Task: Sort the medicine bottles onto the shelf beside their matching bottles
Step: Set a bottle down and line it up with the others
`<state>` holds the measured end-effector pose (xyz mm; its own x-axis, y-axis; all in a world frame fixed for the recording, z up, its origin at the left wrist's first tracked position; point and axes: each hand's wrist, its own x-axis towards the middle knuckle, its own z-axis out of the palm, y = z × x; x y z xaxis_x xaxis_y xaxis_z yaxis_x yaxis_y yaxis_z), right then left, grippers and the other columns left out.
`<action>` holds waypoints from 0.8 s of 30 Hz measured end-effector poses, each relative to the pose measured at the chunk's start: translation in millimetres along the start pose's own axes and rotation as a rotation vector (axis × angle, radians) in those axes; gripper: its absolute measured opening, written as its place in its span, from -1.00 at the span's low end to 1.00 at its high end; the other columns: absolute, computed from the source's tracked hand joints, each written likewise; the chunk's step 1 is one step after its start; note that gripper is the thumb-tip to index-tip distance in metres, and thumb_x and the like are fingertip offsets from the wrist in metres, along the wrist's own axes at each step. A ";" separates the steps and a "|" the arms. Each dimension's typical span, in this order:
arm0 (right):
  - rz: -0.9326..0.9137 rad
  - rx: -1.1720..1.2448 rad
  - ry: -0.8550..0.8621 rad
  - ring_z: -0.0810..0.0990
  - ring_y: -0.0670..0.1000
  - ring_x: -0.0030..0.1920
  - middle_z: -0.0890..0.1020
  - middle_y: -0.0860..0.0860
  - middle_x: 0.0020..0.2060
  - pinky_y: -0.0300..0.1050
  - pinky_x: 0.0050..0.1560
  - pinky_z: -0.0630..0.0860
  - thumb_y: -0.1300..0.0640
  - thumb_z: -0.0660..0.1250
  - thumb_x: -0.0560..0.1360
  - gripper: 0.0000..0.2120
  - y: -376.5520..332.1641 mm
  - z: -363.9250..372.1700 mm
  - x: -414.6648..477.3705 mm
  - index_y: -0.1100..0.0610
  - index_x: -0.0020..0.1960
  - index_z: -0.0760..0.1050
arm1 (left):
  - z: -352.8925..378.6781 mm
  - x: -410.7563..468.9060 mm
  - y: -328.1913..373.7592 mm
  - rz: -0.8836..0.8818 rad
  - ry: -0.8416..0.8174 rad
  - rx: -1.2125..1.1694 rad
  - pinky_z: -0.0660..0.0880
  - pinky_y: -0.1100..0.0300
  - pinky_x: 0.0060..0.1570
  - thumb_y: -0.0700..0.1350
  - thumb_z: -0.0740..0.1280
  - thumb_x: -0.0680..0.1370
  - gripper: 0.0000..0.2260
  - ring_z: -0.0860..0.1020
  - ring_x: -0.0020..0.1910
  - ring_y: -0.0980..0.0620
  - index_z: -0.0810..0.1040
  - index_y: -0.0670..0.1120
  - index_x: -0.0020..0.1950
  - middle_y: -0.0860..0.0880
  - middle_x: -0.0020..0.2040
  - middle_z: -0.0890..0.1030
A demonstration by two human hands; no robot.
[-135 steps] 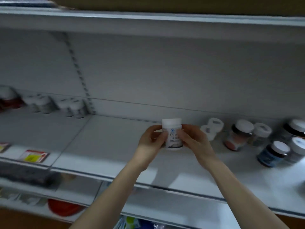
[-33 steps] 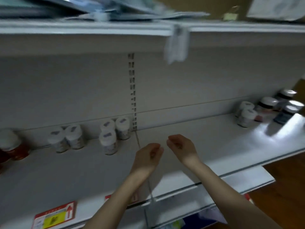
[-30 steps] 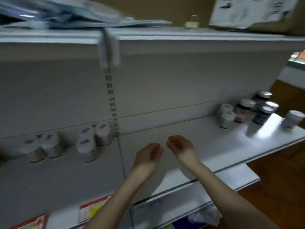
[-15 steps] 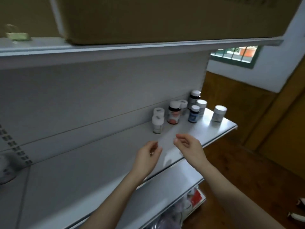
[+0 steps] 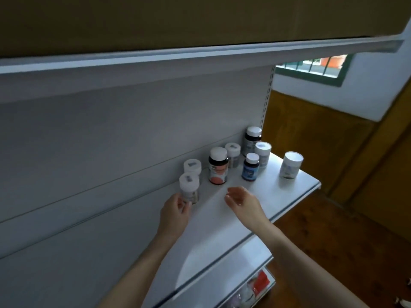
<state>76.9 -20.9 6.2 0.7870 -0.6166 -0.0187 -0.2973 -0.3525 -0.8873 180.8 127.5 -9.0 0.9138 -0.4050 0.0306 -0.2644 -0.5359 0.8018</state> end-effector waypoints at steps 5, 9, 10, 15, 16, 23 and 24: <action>-0.028 0.000 -0.106 0.43 -0.01 -0.04 0.47 0.02 -0.05 -0.39 -0.09 0.33 0.29 0.24 0.51 -0.78 5.0 29.5 39.2 0.31 0.14 0.46 | 6.2 30.1 -9.4 -0.046 -0.020 0.016 0.40 0.07 0.22 -0.20 0.24 0.53 -0.65 0.47 0.25 -0.12 0.36 -0.24 0.31 -0.19 0.29 0.48; -0.102 -0.099 -0.291 0.49 0.14 0.12 0.52 0.16 0.08 -0.17 0.11 0.36 0.30 0.15 0.54 -0.73 7.8 51.7 56.1 0.33 0.22 0.38 | 11.5 36.5 -8.3 -0.023 -0.013 0.013 0.30 0.33 0.00 -0.32 0.16 0.51 -0.68 0.49 0.22 -0.08 0.42 -0.17 0.26 -0.14 0.26 0.53; -0.122 -0.108 -0.320 0.49 0.23 0.13 0.53 0.25 0.09 -0.20 0.03 0.35 0.33 0.13 0.54 -0.75 7.1 54.0 57.7 0.38 0.18 0.38 | 12.6 36.0 -6.5 -0.013 0.001 0.003 0.28 0.34 -0.03 -0.33 0.15 0.51 -0.68 0.49 0.21 -0.07 0.44 -0.16 0.25 -0.14 0.24 0.54; -0.169 -0.010 -0.397 0.50 0.15 -0.03 0.57 0.23 -0.01 -0.31 -0.15 0.34 0.38 0.14 0.52 -0.79 5.0 45.0 60.4 0.38 0.11 0.45 | 13.1 23.0 3.6 -0.005 0.107 -0.059 0.36 0.31 0.03 -0.36 0.17 0.49 -0.67 0.55 0.13 -0.07 0.51 -0.14 0.20 -0.13 0.16 0.60; -0.173 0.038 -0.403 0.51 0.08 -0.06 0.58 0.17 -0.06 -0.37 -0.16 0.36 0.35 0.16 0.53 -0.80 3.5 39.6 59.7 0.36 0.11 0.46 | 12.8 18.5 6.3 -0.007 0.135 -0.086 0.39 0.33 0.01 -0.35 0.19 0.50 -0.69 0.56 0.10 -0.06 0.52 -0.15 0.19 -0.13 0.13 0.61; -0.162 0.353 -0.455 0.52 0.18 -0.16 0.57 0.30 -0.12 0.08 -0.04 0.52 0.19 0.23 0.54 -0.89 -28.5 0.7 35.3 0.03 -0.11 0.48 | 9.6 -23.5 41.9 -0.048 0.359 -0.357 0.42 0.57 -0.23 -0.30 0.31 0.48 -0.83 0.52 -0.20 0.20 0.56 -0.18 0.06 -0.03 -0.11 0.58; -0.166 0.383 -0.476 0.55 0.12 -0.15 0.58 0.27 -0.09 0.03 -0.05 0.55 0.17 0.23 0.54 -0.88 -31.3 -0.7 31.9 0.00 -0.12 0.48 | 7.9 -27.9 45.4 -0.054 0.374 -0.391 0.43 0.57 -0.23 -0.29 0.31 0.49 -0.84 0.52 -0.20 0.22 0.56 -0.15 0.05 -0.01 -0.13 0.58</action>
<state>110.9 -30.0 33.7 0.9865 -0.1634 0.0084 -0.0057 -0.0857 -0.9963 140.9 108.6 21.8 0.9891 -0.0550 0.1364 -0.1448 -0.2047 0.9681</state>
